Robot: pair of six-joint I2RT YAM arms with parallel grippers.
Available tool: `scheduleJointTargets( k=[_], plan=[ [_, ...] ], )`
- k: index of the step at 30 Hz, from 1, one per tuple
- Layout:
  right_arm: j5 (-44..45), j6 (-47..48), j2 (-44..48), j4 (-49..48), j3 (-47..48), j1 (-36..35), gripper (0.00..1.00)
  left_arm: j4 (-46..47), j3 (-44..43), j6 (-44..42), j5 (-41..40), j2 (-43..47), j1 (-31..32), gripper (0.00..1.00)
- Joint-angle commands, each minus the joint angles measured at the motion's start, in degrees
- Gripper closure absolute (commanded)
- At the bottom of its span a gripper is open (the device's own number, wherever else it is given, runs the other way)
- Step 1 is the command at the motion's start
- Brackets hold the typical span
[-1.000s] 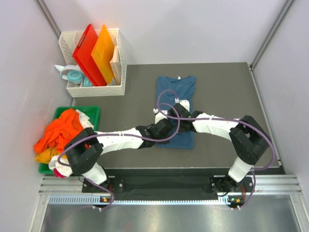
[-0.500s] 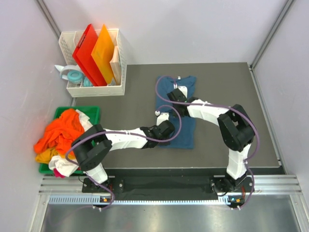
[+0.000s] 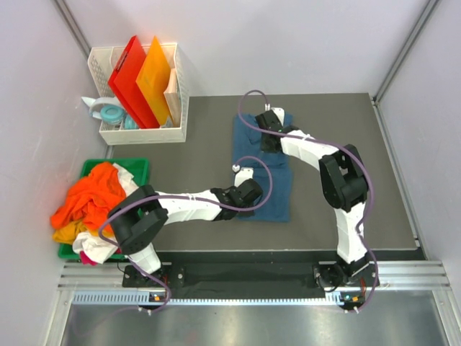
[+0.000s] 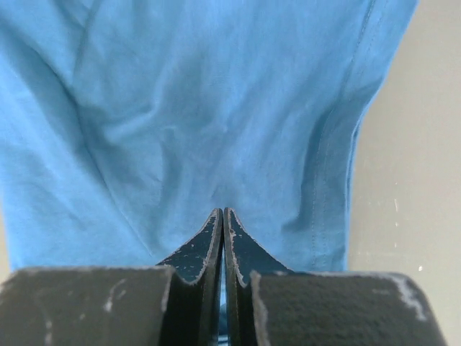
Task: Fold and stack the t-shirts
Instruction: Fold the folded rectangular tshirt in 1/3 of the way
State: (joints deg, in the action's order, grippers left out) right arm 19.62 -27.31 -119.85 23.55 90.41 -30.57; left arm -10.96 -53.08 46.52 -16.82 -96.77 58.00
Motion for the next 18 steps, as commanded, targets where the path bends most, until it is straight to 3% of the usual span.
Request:
scheduleJointTargets(
  k=[1, 4, 5, 6, 8, 10, 11, 12, 13, 14, 16, 18],
  plan=[
    [0.69, 2.17, 12.16, -4.39, -0.32, 0.24, 0.99, -3.71, -2.82, -0.99, -4.79, 2.72, 0.71, 1.00],
    [-0.89, 2.87, 20.08, -3.16, -2.16, -0.10, 0.77, -5.99, -4.92, -1.87, -9.79, 7.11, 0.80, 0.97],
    [-0.63, 3.22, 22.01, -2.90, -3.30, -0.19, 0.65, -6.26, -5.97, -2.40, -10.94, 8.69, 0.80, 0.95],
    [-0.11, 3.58, 25.60, -2.72, -6.10, -0.80, 0.61, -6.61, -6.50, -2.84, -12.26, 9.23, 0.80, 0.92],
    [0.86, 4.11, 28.96, -2.11, -9.62, -1.34, 0.53, -6.18, -7.91, -4.85, -15.52, 9.76, 0.80, 0.52],
    [1.74, 4.11, 33.53, -1.76, -15.42, -1.86, 0.50, -4.78, -8.70, -8.00, -17.19, 8.80, 0.71, 0.29],
    [2.18, 4.02, 35.02, -1.49, -17.44, -1.95, 0.50, -4.34, -10.19, -9.24, -17.11, 8.10, 0.63, 0.28],
    [2.44, 3.93, 37.91, -1.49, -21.38, -2.04, 0.50, -4.42, -11.25, -10.39, -17.11, 7.13, 0.36, 0.29],
    [2.70, 3.67, 39.50, -1.66, -23.42, -2.04, 0.51, -4.51, -12.47, -12.23, -17.11, 4.86, 0.28, 0.37],
    [2.79, 3.58, 41.09, -1.93, -25.53, -2.04, 0.52, -4.68, -15.10, -13.20, -16.76, 3.45, 0.10, 0.65],
    [3.06, 2.97, 45.05, -1.76, -30.37, -2.04, 0.55, -5.64, -18.18, -14.61, -16.58, -1.54, -1.04, 1.00],
    [2.62, 2.09, 48.30, -1.58, -33.71, -2.13, 0.63, -6.44, -22.23, -15.32, -15.36, -4.55, -2.79, 1.00]
  ],
)
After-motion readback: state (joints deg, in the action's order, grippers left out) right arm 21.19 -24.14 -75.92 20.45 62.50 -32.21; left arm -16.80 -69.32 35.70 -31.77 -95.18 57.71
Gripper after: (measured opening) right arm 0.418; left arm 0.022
